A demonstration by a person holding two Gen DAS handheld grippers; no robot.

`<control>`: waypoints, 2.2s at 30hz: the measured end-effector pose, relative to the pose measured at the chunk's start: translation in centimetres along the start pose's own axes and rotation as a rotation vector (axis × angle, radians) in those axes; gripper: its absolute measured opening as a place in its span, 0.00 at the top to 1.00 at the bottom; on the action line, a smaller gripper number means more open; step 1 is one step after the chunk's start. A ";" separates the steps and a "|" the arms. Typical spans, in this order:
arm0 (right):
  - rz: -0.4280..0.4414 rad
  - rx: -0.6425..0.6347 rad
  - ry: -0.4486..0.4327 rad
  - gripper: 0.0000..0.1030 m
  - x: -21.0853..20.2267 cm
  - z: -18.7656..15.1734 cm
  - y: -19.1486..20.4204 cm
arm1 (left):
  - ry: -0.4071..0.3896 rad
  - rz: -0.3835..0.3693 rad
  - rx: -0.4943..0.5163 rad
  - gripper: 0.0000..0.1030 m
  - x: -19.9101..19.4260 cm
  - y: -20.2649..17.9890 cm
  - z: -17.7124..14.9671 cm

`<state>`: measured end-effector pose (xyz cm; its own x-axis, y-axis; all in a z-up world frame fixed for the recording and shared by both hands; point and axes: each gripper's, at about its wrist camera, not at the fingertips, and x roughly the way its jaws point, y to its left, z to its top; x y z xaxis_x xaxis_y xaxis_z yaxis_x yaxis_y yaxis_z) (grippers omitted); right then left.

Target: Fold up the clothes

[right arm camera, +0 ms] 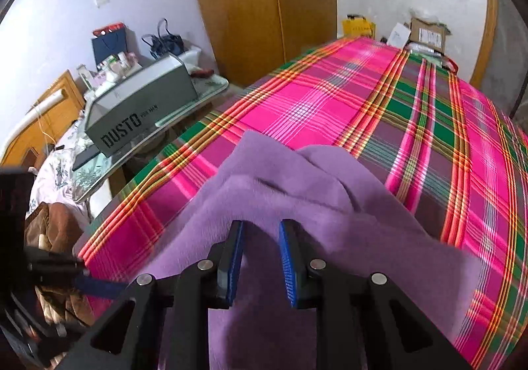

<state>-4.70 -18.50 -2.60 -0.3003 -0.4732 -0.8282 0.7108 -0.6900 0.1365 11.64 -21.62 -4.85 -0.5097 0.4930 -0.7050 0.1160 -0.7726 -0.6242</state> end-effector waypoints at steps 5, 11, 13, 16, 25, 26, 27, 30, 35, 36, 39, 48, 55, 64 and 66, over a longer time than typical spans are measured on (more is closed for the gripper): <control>0.036 0.094 0.073 0.78 1.7 1.5 -0.8 | 0.005 0.026 0.008 0.46 0.4 -0.4 -0.7; 0.028 0.038 0.020 0.78 -0.6 -0.1 0.1 | -0.032 0.018 -0.013 0.46 -0.6 0.0 -1.0; 0.043 0.000 -0.026 0.78 -2.3 -1.4 0.7 | -0.057 -0.004 -0.028 0.46 -1.0 0.1 -1.0; 0.074 -0.056 -0.098 0.78 -4.3 -4.0 1.9 | -0.093 -0.032 -0.041 0.46 -1.5 -0.1 -0.9; -0.045 -0.263 -0.170 0.78 -3.0 -9.5 6.9 | -0.134 -0.006 -0.085 0.46 -1.6 0.0 -0.4; -0.062 -0.279 -0.179 0.78 -3.2 -9.8 7.3 | -0.134 0.006 -0.082 0.46 -1.6 0.2 -0.6; -0.071 -0.291 -0.185 0.78 -3.5 -10.1 7.6 | -0.134 0.013 -0.081 0.46 -1.7 0.4 -0.8; -0.058 -0.317 -0.204 0.78 -3.8 -10.3 8.3 | -0.132 0.030 -0.079 0.46 -1.8 0.3 -0.6; -0.048 -0.324 -0.229 0.78 -3.0 -10.8 8.9 | -0.104 0.063 -0.064 0.46 -0.5 -0.6 -0.3; -0.059 -0.335 -0.235 0.78 -3.0 -10.9 9.1 | -0.101 0.071 -0.060 0.46 -0.2 -0.6 -0.3; -0.016 -0.353 -0.228 0.71 -3.1 -11.2 9.6 | -0.102 0.107 -0.055 0.37 0.2 -0.5 -0.1; 0.167 -0.140 -0.278 0.62 -8.7 -11.6 4.0 | -0.073 0.216 -0.021 0.35 1.0 -0.5 0.1; 0.071 0.280 -0.384 0.54 -13.2 -13.4 -7.2 | -0.089 0.220 -0.037 0.35 0.5 -0.4 0.9; 0.238 0.449 -0.291 0.53 -9.7 -13.9 -11.1 | -0.077 0.176 -0.086 0.34 1.7 0.5 3.2; 0.295 0.459 -0.277 0.50 -9.0 -13.8 -11.3 | -0.065 0.176 -0.061 0.34 2.1 0.1 3.3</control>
<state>-1.26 1.16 -4.19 -0.3304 -0.7629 -0.5557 0.4616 -0.6442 0.6099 7.82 -21.97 -5.29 -0.5307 0.3242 -0.7831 0.2586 -0.8179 -0.5139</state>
